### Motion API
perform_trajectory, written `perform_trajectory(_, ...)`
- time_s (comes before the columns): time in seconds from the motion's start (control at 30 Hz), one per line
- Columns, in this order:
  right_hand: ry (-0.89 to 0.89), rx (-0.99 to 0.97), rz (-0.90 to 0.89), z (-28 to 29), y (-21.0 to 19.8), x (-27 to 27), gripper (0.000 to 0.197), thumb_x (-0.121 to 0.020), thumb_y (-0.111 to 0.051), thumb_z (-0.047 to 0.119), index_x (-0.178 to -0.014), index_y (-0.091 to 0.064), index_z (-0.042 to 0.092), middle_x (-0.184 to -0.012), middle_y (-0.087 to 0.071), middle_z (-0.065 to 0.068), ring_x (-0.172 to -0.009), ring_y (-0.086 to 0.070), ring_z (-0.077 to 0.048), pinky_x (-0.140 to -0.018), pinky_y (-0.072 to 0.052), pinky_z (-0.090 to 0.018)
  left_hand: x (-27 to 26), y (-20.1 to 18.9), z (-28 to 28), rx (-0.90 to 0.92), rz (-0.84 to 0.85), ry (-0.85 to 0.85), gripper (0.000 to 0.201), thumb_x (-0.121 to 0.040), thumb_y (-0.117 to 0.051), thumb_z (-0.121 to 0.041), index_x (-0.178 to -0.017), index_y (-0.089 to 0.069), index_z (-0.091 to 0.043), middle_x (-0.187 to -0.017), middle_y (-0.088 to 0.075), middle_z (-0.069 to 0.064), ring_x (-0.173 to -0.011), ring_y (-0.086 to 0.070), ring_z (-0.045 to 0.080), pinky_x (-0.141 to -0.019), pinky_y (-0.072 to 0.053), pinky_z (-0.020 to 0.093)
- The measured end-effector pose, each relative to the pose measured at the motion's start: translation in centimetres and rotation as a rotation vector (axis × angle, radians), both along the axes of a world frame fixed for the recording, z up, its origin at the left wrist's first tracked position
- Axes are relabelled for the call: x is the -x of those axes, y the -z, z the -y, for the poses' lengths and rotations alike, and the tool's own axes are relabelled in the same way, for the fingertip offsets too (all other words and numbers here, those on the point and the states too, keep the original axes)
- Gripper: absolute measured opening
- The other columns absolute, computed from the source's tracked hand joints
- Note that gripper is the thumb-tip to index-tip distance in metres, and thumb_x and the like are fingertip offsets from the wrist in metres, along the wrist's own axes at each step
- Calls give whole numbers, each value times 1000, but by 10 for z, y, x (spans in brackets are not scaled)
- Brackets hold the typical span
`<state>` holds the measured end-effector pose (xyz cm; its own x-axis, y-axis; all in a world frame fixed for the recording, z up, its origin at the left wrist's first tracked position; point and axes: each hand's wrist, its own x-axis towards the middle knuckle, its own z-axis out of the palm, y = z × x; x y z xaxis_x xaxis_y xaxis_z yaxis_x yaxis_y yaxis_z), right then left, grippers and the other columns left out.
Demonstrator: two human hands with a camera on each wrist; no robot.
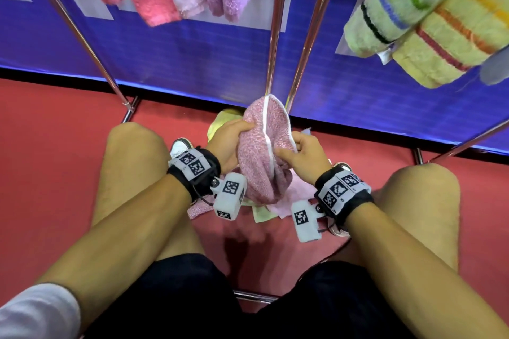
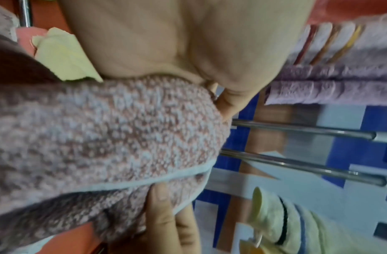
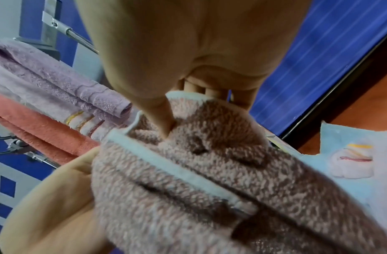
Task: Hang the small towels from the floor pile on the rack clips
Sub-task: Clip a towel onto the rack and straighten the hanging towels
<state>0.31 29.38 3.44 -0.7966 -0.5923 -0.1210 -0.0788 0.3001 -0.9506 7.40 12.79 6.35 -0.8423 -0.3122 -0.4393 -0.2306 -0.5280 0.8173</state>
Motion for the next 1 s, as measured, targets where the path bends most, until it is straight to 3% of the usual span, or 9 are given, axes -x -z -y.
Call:
perform_trajectory(0.1,102,16,-23,0,2,6,10,-92,-65,8,-84,-65,15,-76,-66,9,-69,-61,-4,-68,-52,-24,2,-3,13,-14,21,-126,61,-76,-65,-15,-125,-48,16,-108,-54,29,-89,-60,35,-91,-51,53)
perform_trajectory(0.23,231,-100,-227,-9,5,23,10,-91,-63,16,-83,-57,14,-71,-55,9,-67,-48,-10,-66,-41,-30,3,-5,28,142,-6,-239,14,-89,-62,-10,-94,-68,2,-84,-66,18,-74,-63,27,-77,-52,42)
perform_trajectory(0.4,-3,-272,-304,-15,-5,16,36,-84,-74,39,-65,-53,17,-59,-49,7,-53,-41,-6,-54,-34,-23,3,3,43,189,-13,-304,32,-77,-71,-27,-97,-69,-2,-95,-66,22,-87,-63,31,-87,-51,48)
perform_trajectory(0.53,-90,-419,-277,-18,-6,15,37,-68,-86,46,-61,-56,26,-59,-57,12,-57,-53,1,-53,-35,-17,3,-2,42,149,-10,-280,19,-98,-55,-17,-95,-67,-3,-89,-71,17,-84,-68,30,-88,-53,48)
perform_trajectory(0.63,-83,-647,-418,-22,7,19,31,-76,-79,46,-88,-66,21,-82,-68,-4,-82,-62,-25,-65,-37,-27,6,-1,36,88,40,-247,22,-101,-51,-17,-93,-66,-4,-77,-73,11,-72,-70,24,-76,-58,39)
perform_trajectory(0.73,32,-468,-441,-22,16,15,49,-74,-81,34,-116,-62,17,-100,-64,1,-83,-57,-18,-73,-39,-24,5,-1,25,14,75,-214,28,-100,-55,-22,-109,-65,2,-97,-72,18,-83,-71,28,-78,-60,42)
perform_trajectory(0.83,4,-232,-457,-13,12,3,40,-73,-82,26,-106,-63,16,-89,-59,4,-74,-55,-16,-71,-44,-21,5,-1,15,-43,73,-197,49,-98,-57,-27,-129,-51,10,-118,-63,28,-96,-66,35,-87,-57,50)
perform_trajectory(0.93,-131,-173,-298,-6,10,-12,30,-80,-75,42,-82,-60,16,-68,-56,6,-61,-53,-13,-62,-45,-24,8,1,10,-87,55,-100,36,-102,-49,-25,-108,-58,9,-86,-68,18,-76,-69,27,-65,-59,37)
perform_trajectory(1.0,-200,-200,-240,-3,12,-18,32,-81,-71,50,-74,-57,22,-64,-55,11,-59,-49,-5,-62,-44,-22,10,4,10,-104,31,-23,32,-104,-43,-24,-101,-60,2,-83,-67,15,-74,-68,24,-64,-58,33)
